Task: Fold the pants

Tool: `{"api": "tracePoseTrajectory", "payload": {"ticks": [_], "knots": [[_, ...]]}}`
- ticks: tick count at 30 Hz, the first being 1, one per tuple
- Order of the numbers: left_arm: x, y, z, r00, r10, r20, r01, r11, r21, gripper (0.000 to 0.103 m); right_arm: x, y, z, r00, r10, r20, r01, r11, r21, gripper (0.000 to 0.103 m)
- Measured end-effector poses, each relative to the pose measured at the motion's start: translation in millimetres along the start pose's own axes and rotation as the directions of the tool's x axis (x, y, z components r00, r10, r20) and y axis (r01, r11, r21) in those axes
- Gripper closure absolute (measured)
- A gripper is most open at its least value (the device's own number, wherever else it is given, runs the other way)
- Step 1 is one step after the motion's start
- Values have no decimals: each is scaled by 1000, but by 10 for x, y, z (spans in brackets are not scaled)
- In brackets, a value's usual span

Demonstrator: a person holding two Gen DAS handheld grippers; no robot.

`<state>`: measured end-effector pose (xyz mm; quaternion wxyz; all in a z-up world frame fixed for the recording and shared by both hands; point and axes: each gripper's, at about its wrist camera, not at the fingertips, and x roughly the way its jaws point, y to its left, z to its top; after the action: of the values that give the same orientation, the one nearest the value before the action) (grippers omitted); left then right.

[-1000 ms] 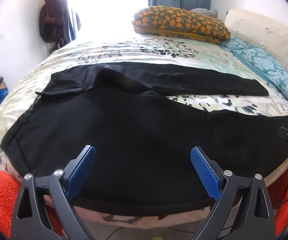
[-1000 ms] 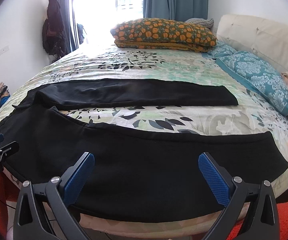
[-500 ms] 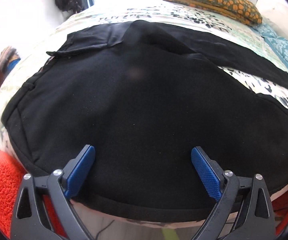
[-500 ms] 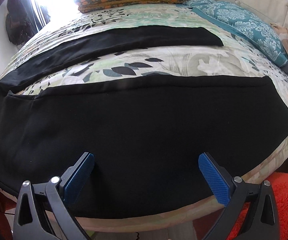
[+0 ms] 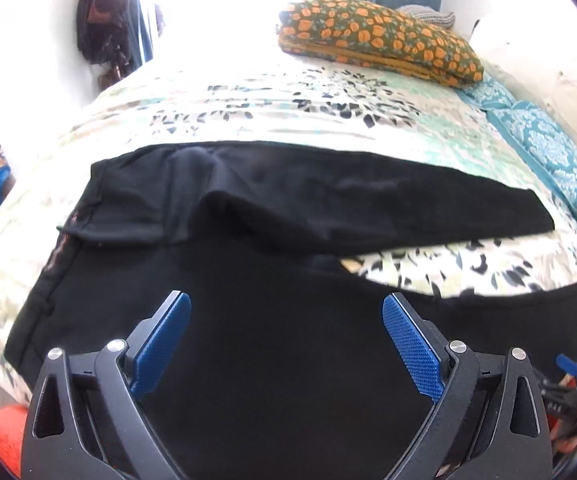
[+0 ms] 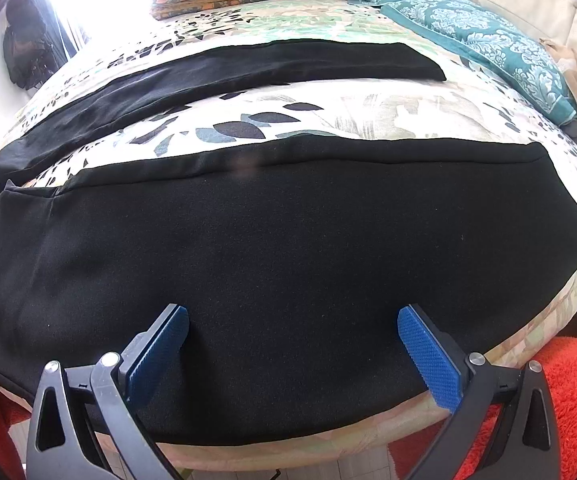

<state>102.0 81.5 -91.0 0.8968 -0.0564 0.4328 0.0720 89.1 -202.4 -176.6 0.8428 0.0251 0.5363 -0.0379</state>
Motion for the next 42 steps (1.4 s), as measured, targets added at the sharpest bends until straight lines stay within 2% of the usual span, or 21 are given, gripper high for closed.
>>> {"api": "tracePoseTrajectory", "payload": {"ticks": [2, 5, 7, 9, 12, 13, 14, 15, 17, 20, 24, 26, 29, 30, 31, 33, 34, 36, 38, 40, 42], "knots": [[98, -7, 277, 1000, 1, 21, -1, 1000, 2, 5, -75, -40, 58, 1000, 7, 0, -7, 1000, -5, 0], [374, 0, 693, 999, 12, 42, -13, 1000, 22, 5, -306, -175, 161, 996, 30, 89, -34, 999, 43, 0], [670, 85, 883, 999, 31, 31, -32, 999, 18, 5, -408, -280, 324, 992, 49, 118, -54, 997, 45, 0], [1066, 222, 955, 995, 96, -14, -96, 995, -7, 5, -455, -415, 573, 987, 67, 143, -70, 997, 21, 0], [1675, 549, 802, 971, 167, -173, -182, 980, -77, 5, -370, -751, 1133, 986, 49, 157, -48, 999, -8, 0], [1807, 654, 670, 966, 150, -210, -173, 980, -98, 4, -307, -907, 1348, 985, 55, 161, -56, 998, 2, 0], [1859, 697, 579, 973, 126, -192, -148, 983, -106, 1, -224, -1069, 1569, 984, 71, 161, -75, 997, 19, 0], [1847, 679, 524, 981, 130, -142, -143, 986, -85, 1, -109, -1230, 1798, 985, 78, 156, -86, 995, 41, 0], [1832, 601, 449, 983, 157, -96, -162, 986, -44, 1, 197, -1523, 2262, 990, 85, 115, -95, 992, 85, 0], [1840, 558, 436, 983, 168, -74, -171, 985, -32, 1, 723, -1813, 2841, 990, 124, 66, -133, 980, 145, 0], [1830, 557, 413, 985, 163, -52, -165, 986, -36, 1, 1355, -1913, 3318, 999, 46, -26, -41, 981, 187, 0], [1833, 568, 408, 985, 170, -43, -171, 985, -31, 1, 1526, -1900, 3455, 999, 11, -39, -3, 981, 195, 0], [1853, 560, 397, 983, 178, -35, -179, 984, -23, 1, 1715, -1877, 3543, 997, 29, -70, -15, 981, 193, 2], [1853, 561, 396, 984, 178, -33, -178, 984, -24, 1, 1759, -1848, 3551, 995, 46, -93, -29, 984, 177, 26], [1857, 561, 397, 984, 177, -32, -178, 984, -24, 1, 1744, -1808, 3546, 995, 23, -101, -8, 989, 149, 74], [1857, 561, 399, 983, 178, -32, -179, 984, -23, 1, 1568, -1754, 3520, 998, 8, -55, -1, 993, 118, 88], [1865, 556, 406, 983, 179, -32, -180, 983, -22, 1, 1417, -1727, 3486, 1000, 22, -18, -20, 994, 106, 92], [1864, 552, 410, 983, 182, -31, -183, 983, -20, 1, 1001, -1604, 3356, 996, 58, 67, -61, 997, 49, 93], [1862, 544, 417, 982, 188, -30, -189, 982, -17, 1, 500, -1430, 3070, 983, 116, 140, -115, 993, -14, 93], [1851, 522, 421, 979, 201, -28, -202, 979, -9, 1, 23, -1247, 2613, 966, 177, 187, -170, 984, -55, 93], [1841, 499, 429, 976, 215, -27, -215, 977, 1, 1, -348, -1104, 2019, 955, 224, 197, -214, 974, -70, 93]]}}
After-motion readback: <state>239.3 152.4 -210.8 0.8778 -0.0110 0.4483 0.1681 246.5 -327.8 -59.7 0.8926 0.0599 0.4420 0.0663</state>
